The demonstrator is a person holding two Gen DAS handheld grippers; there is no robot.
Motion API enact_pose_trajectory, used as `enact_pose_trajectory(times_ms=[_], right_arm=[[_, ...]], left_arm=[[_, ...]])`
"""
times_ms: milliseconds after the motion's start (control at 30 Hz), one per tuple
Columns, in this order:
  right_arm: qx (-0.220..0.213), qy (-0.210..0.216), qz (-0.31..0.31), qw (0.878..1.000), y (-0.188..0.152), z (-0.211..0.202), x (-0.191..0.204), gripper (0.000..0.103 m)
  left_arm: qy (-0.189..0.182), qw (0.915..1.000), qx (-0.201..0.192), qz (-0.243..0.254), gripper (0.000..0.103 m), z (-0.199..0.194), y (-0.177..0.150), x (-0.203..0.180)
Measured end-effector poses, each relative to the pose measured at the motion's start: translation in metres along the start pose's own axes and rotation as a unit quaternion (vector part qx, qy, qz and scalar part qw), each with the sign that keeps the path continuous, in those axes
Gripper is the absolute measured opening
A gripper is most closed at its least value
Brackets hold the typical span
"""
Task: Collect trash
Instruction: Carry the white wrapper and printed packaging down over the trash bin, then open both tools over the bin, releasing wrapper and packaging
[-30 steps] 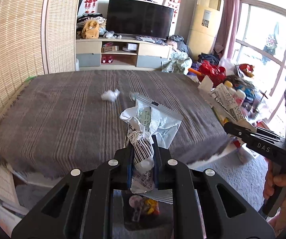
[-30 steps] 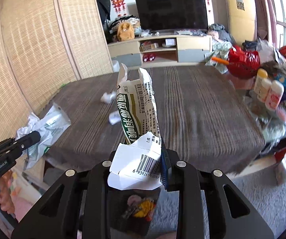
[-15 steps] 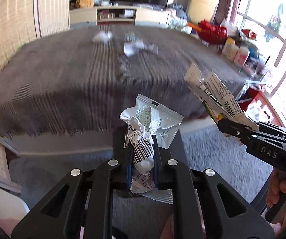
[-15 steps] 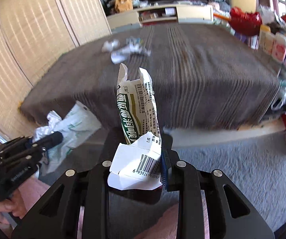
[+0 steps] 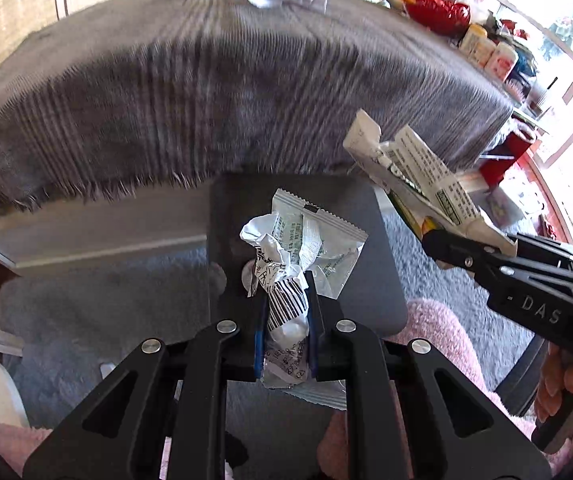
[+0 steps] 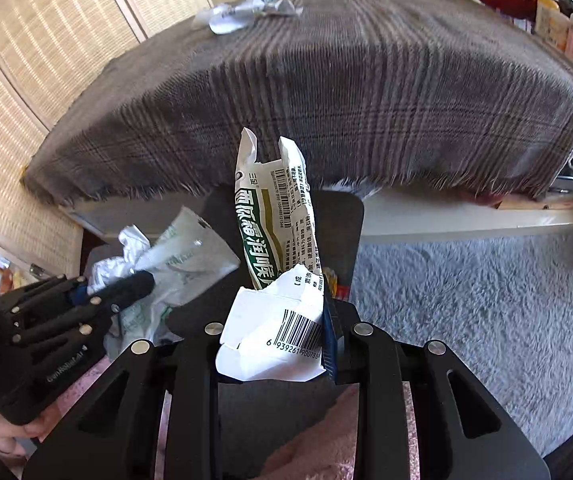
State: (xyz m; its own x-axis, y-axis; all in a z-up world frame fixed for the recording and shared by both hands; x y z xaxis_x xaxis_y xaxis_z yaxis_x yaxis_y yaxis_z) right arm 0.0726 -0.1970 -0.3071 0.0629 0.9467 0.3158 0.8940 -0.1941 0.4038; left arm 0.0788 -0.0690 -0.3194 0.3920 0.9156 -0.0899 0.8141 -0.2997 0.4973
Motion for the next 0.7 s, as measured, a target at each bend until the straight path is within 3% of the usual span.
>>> enact_pose_trajectory(times_ms=[367, 567, 600, 667, 700], right_arm=[[0.038, 0.011, 0.014, 0.999, 0.006, 0.029, 0.006, 0.031], [0.041, 0.016, 0.024, 0.999, 0.010, 0.035, 0.011, 0.034], [0.040, 0.018, 0.026, 0.999, 0.010, 0.035, 0.011, 0.036], [0.037, 0.021, 0.029, 0.999, 0.011, 0.034, 0.011, 0.054], [0.033, 0.021, 0.030, 0.999, 0.012, 0.031, 0.011, 0.055]], left_arm=[[-0.011, 0.9993, 0.036, -0.003, 0.016, 0.027, -0.002, 0.006], [-0.017, 0.9989, 0.042, -0.013, 0.026, 0.033, -0.001, 0.012], [-0.019, 0.9988, 0.042, -0.015, 0.030, 0.034, -0.001, 0.013], [-0.014, 0.9989, 0.042, -0.017, 0.035, 0.033, -0.002, 0.015], [-0.012, 0.9989, 0.041, -0.017, 0.038, 0.032, -0.001, 0.015]])
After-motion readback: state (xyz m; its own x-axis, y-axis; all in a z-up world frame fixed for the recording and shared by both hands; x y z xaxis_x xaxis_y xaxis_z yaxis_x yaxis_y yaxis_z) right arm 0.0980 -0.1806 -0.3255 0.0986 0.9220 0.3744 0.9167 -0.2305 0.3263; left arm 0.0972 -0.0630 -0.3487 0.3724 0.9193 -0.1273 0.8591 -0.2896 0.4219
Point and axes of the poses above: each gripper's, at about its wrist camera, not at the fingertips, and z roughly the way its jaws point, x to its left, y to its top, the point moved 7 cm from there along z, roughly the way its jaws point, and after that the axes turned 9 degrees about z, right-handed, at the moved point
